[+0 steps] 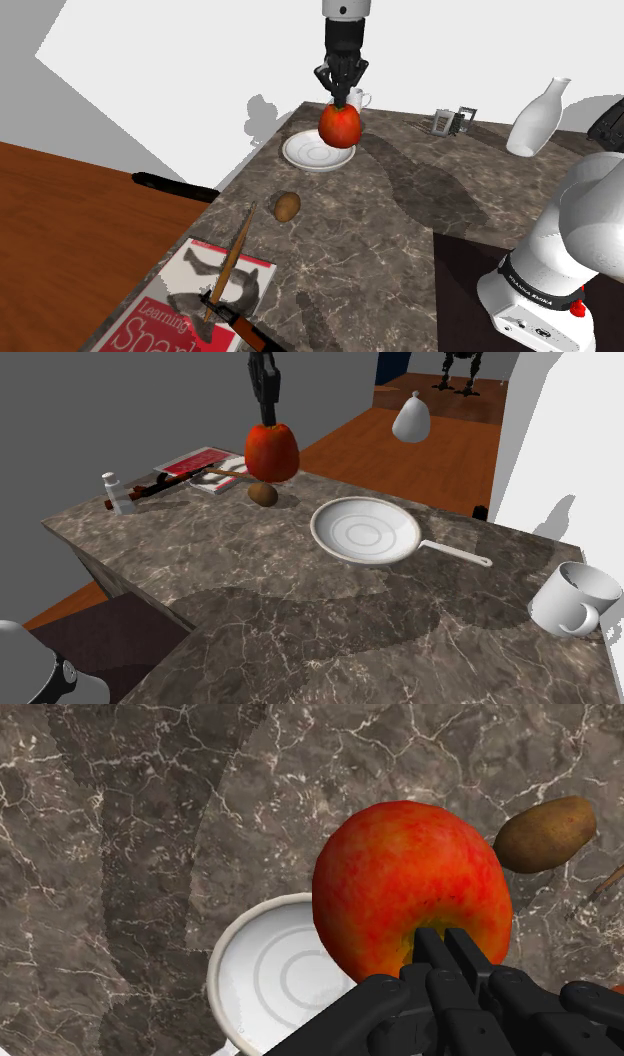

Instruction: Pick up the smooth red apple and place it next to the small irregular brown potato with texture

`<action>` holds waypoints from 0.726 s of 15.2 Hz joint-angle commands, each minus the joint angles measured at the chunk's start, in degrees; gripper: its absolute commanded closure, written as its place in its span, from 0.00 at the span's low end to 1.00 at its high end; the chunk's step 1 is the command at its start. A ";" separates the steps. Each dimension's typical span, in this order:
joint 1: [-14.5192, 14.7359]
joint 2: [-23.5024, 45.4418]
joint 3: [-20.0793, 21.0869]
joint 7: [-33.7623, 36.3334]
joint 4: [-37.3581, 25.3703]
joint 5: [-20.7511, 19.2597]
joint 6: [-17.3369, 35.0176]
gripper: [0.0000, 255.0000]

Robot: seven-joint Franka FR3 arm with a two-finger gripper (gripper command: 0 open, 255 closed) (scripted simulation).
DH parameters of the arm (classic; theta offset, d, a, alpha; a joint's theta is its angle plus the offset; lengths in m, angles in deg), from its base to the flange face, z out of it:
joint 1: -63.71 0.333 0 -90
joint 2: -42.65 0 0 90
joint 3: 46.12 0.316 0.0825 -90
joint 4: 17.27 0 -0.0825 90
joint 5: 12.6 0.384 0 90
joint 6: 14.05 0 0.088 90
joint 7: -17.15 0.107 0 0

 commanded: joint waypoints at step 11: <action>0.17 0.55 0.32 0.47 8.55 0.02 9.12 1.00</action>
